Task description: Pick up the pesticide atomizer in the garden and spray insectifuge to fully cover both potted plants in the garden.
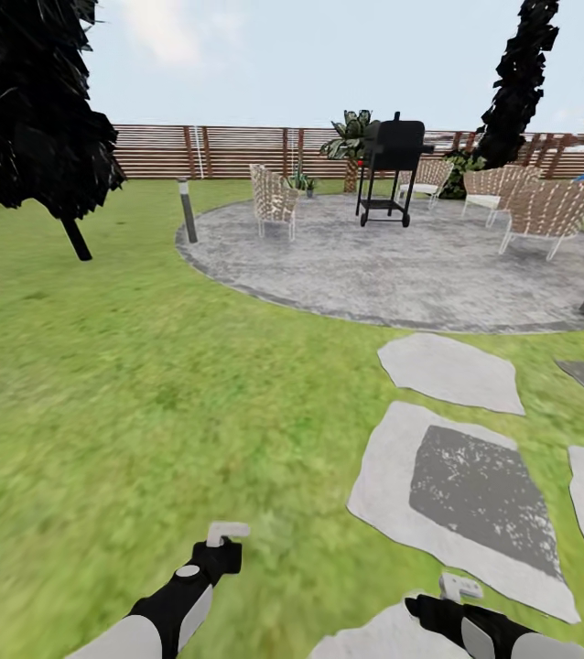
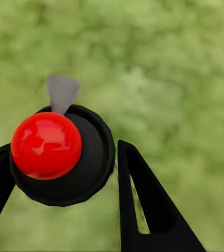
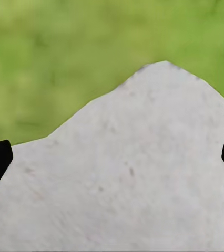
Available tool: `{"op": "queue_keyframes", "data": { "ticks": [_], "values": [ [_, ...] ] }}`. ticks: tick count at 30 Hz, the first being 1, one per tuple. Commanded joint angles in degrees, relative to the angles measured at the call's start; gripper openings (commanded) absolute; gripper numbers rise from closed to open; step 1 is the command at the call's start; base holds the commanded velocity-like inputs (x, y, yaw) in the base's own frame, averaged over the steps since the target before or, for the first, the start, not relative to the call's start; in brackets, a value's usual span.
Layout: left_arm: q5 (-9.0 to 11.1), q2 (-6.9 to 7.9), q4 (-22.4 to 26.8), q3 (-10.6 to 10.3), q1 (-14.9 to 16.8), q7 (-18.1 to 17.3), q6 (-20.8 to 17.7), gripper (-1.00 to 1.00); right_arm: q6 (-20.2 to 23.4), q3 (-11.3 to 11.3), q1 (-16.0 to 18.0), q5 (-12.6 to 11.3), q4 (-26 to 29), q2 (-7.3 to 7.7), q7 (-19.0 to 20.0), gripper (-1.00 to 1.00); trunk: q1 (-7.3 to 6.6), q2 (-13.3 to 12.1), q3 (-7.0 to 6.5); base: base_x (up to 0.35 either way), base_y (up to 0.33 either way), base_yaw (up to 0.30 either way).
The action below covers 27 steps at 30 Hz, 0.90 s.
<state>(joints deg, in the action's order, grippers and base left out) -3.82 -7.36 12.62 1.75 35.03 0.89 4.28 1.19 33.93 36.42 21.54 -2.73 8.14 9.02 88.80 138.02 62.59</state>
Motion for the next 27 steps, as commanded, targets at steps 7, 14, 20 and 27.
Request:
{"op": "queue_keyframes", "data": {
  "ticks": [7,14,20,27],
  "values": [
    [-0.40,-0.02,-0.03,0.18,0.04,0.08,0.20,-1.00,0.04,0.81,0.05,0.28,0.11,0.49,0.21,1.00,0.02,0.02,0.05,0.325,-0.105,0.000],
    [-0.40,-0.02,-0.02,0.18,0.04,0.08,0.20,-1.00,0.04,0.71,0.04,0.19,25.94,-0.32,0.43,1.00,0.02,0.02,0.05,0.325,-0.105,0.000],
    [-0.40,-0.02,-0.01,0.18,0.04,0.08,0.20,-1.00,0.04,0.59,0.03,0.19,33.74,-2.37,0.45,1.00,0.02,0.02,0.05,0.325,-0.105,0.000],
    [-0.47,-0.08,-0.02,0.18,0.04,0.08,0.20,-1.00,0.12,0.52,0.04,0.51,29.48,-2.51,0.42,1.00,0.02,0.02,0.05,0.325,-0.105,0.000]
  ]
}}
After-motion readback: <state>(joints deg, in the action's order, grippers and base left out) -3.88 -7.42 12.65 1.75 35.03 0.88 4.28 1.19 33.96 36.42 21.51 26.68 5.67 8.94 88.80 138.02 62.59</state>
